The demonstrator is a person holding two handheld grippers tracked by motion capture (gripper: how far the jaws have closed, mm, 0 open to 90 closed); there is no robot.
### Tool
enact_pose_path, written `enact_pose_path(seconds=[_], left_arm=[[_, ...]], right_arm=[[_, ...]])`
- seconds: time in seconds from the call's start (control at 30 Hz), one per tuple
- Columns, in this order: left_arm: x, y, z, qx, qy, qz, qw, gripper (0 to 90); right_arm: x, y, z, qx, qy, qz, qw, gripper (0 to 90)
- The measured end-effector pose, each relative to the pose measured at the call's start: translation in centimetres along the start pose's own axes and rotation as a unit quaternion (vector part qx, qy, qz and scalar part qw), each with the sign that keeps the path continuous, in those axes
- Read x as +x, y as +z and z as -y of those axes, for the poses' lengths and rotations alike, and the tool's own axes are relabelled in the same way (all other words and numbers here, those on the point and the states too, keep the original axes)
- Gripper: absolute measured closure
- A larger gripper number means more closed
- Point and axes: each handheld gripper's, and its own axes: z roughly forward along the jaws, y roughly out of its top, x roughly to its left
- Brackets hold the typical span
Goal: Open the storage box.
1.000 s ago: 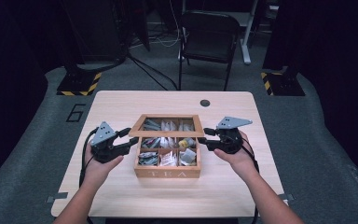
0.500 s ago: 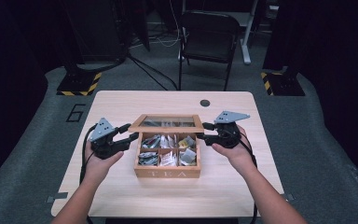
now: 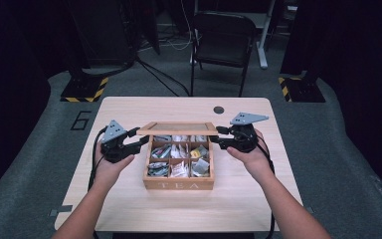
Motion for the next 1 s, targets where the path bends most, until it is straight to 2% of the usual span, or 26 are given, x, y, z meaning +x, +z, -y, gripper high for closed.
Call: enact_pose_path(seconds=[0.1, 0.23, 0.5, 0.63, 0.93, 1.0], left_arm=[[0.0, 0.3, -0.4, 0.002, 0.011, -0.006, 0.9999, 52.7], [0.1, 0.4, -0.7, -0.003, 0.009, -0.007, 0.9999, 56.2], [0.4, 0.6, -1.2, -0.004, 0.014, -0.006, 0.9999, 56.8], [0.8, 0.8, -1.8, 0.000, 0.015, -0.003, 0.9999, 57.1], [1.5, 1.3, -2.8, -0.003, 0.010, -0.001, 0.9999, 57.6], [1.7, 1.4, -2.9, -0.006, 0.007, 0.000, 1.0000, 57.7]], right_arm=[[-0.1, 0.0, -0.1, 0.000, 0.004, 0.000, 1.0000, 54.6], [-0.2, 0.0, -0.3, 0.001, 0.000, -0.001, 1.0000, 54.7], [-0.5, 0.1, -0.7, -0.005, -0.003, -0.001, 1.0000, 54.9], [-0.6, 0.3, -1.0, -0.007, -0.004, 0.007, 0.9999, 55.4], [-1.3, 1.4, -1.8, -0.007, -0.014, 0.030, 0.9994, 53.6], [-1.5, 1.7, -1.8, -0.007, -0.010, 0.033, 0.9994, 52.9]])
